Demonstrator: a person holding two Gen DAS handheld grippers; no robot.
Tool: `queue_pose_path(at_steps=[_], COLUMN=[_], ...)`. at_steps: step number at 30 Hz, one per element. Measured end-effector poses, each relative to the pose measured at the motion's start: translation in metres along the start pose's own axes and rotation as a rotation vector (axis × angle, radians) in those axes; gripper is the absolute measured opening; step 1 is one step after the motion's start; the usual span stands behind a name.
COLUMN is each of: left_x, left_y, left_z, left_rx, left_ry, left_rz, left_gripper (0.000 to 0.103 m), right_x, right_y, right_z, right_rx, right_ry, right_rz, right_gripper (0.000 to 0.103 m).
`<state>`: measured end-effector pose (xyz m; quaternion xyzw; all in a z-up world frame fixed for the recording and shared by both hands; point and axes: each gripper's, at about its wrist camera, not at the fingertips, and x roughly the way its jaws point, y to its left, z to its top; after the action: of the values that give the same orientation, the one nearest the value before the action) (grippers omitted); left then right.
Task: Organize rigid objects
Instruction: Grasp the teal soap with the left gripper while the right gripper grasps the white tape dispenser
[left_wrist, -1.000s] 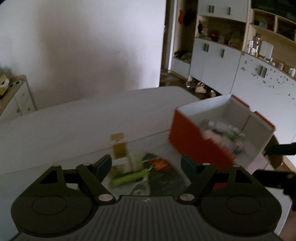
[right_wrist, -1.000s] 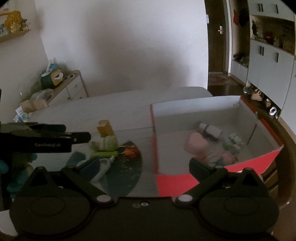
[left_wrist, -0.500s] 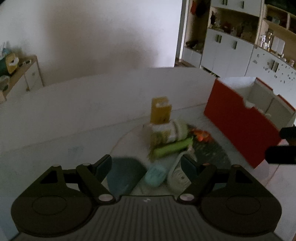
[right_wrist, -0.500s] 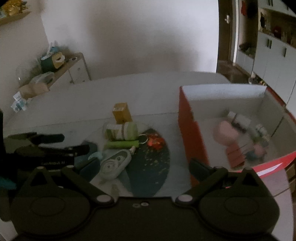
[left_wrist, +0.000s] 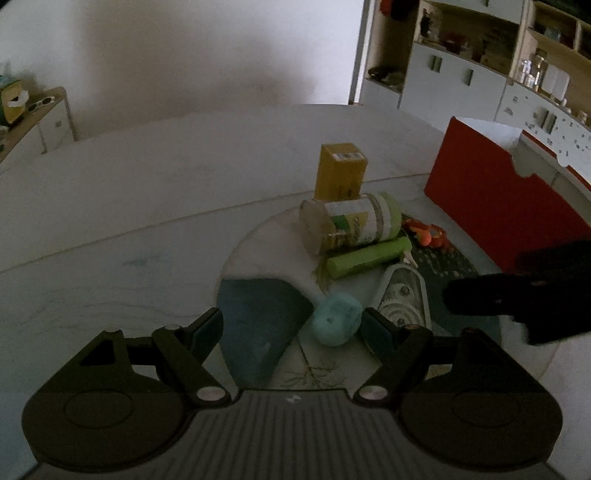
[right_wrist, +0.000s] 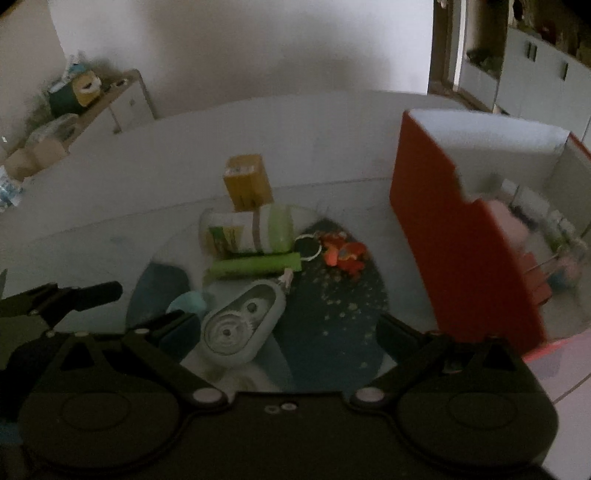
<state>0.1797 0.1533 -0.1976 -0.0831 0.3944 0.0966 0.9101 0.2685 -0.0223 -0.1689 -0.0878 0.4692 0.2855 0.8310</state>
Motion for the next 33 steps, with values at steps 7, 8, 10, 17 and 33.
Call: queue_pose_path(at_steps=[7, 8, 10, 17, 33], left_x=[0.01, 0.011, 0.013, 0.017, 0.021], left_y=[0.001, 0.001, 0.0, 0.001, -0.005], left_z=[0.0, 0.0, 0.001, 0.002, 0.002], left_rx=[0.003, 0.005, 0.017, 0.014, 0.075], left_ry=[0.01, 0.008, 0.004, 0.007, 0.0], left_rz=[-0.007, -0.007, -0.008, -0.01, 0.025], left_gripper=[0.082, 0.082, 0.082, 0.081, 0.06], right_x=[0.026, 0.03, 0.036, 0.055, 0.05], right_y=[0.004, 0.006, 0.008, 0.015, 0.021], right_z=[0.01, 0.012, 0.015, 0.02, 0.009], right_rx=[0.058, 0.063, 0.07, 0.09, -0.012], right_ry=[0.039, 0.042, 0.049, 0.092, 0.104], right_rz=[-0.036, -0.041, -0.05, -0.083, -0.131], right_gripper=[0.099, 0.098, 0.097, 0.086, 0.053])
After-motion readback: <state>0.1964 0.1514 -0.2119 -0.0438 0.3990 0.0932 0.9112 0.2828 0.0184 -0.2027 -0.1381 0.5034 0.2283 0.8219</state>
